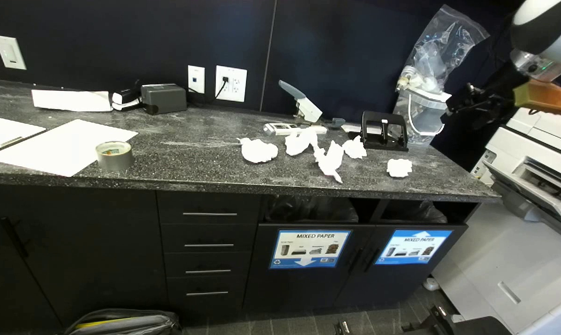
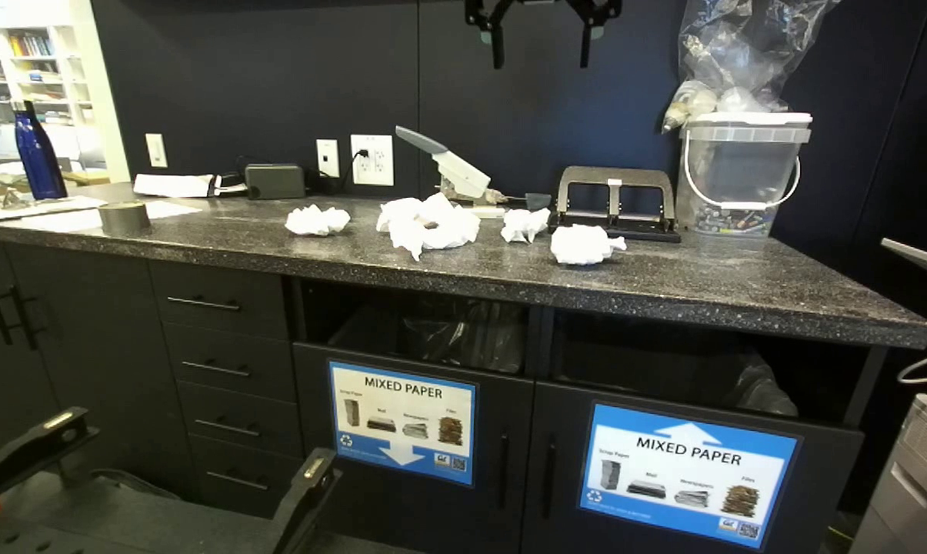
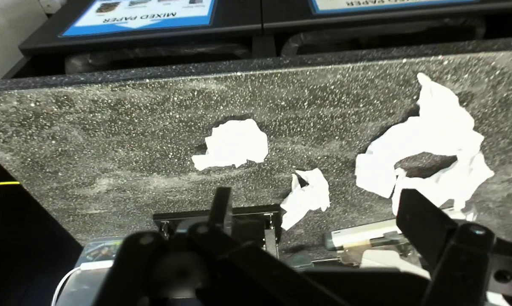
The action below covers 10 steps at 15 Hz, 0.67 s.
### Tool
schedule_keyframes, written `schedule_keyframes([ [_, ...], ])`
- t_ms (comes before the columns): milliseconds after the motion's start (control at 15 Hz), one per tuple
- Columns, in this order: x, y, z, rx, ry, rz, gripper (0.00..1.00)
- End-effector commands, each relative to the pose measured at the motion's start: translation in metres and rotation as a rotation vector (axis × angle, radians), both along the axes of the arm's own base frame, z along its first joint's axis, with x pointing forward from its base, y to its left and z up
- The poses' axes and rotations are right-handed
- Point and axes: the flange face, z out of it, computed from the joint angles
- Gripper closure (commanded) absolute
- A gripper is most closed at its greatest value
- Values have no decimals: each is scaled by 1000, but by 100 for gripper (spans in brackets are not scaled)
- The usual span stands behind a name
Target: Put the papers in the first bin
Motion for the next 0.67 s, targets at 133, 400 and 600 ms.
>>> schedule_keyframes([
  [133,103,-40,-22,86,-42,-187,0],
  [400,158,-71,-47,130,-38,-313,0],
  [600,192,-97,-81,156,-9,-427,0],
])
